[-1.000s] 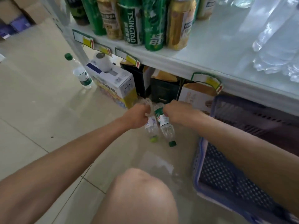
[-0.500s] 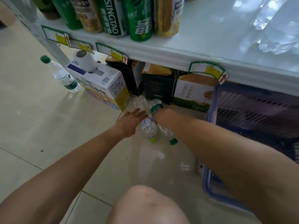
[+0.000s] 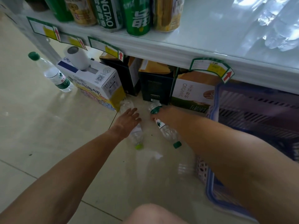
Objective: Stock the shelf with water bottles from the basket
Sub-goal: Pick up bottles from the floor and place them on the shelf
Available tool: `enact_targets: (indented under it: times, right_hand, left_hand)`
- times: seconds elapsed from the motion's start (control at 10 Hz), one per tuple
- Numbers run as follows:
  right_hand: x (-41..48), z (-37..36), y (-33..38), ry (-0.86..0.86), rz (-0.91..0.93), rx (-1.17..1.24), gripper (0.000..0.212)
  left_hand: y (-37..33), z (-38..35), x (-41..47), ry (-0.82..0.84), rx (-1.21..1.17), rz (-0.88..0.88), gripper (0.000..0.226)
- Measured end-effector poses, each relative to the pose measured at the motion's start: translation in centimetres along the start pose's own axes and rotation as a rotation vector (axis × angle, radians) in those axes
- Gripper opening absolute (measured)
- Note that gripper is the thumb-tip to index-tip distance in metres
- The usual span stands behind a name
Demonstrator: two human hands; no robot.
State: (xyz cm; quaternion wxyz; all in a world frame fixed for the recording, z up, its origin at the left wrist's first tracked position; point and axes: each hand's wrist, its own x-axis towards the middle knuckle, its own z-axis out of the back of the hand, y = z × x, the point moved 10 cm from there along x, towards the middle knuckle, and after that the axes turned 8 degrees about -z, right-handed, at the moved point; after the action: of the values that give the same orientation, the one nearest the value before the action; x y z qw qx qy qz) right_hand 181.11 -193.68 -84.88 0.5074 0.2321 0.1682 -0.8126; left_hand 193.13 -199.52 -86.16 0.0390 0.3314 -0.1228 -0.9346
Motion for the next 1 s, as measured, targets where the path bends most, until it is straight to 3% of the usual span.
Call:
enact_targets:
  times: [0.1,0.2,0.3,0.4,0.5,0.7,0.8,1.0]
  right_hand:
    - [1.0,-0.1,0.6,0.06,0.06,-0.288,0.058]
    - [0.1,1.1,1.8,0.103,0.115,-0.242,0.061]
    - [-1.5,3.1,1.0,0.039,0.143,-0.272,0.052]
    - [-2.1,2.6,0.6,0.07,0.156,-0.395,0.053]
    - [-1.0,1.9,2.1,0.028,0.103,-0.348,0.057]
    - [-2.3,0.8,2.1,0.004,0.154,-0.415,0.044]
    - [-3.5,2.4,0.1,0.041,0.1,-0.225,0.027]
    - [-7.7,10.1,1.1,-0.175,0.248,-0.052,0.039]
  left_hand:
    - [-0.1,-0.1,-0.5,-0.027,-0.014,0.005,0.071]
    - [-0.4,0.2,-1.4,-0.042,-0.042,0.039,0.066]
    - [-0.4,-0.2,-2.8,-0.067,-0.096,0.106,0.06]
    - [-0.6,-1.8,-3.9,-0.018,-0.131,0.121,0.062]
    - [-0.7,-3.0,-4.9,-0.007,-0.131,0.123,0.06]
    - [-0.6,-3.5,-6.0,-0.029,-0.152,0.147,0.063]
    - [-0.1,-3.1,-6.6,-0.053,-0.244,0.192,0.058]
    - [2.7,-1.4,-9.8,-0.12,-0.416,0.332,0.045]
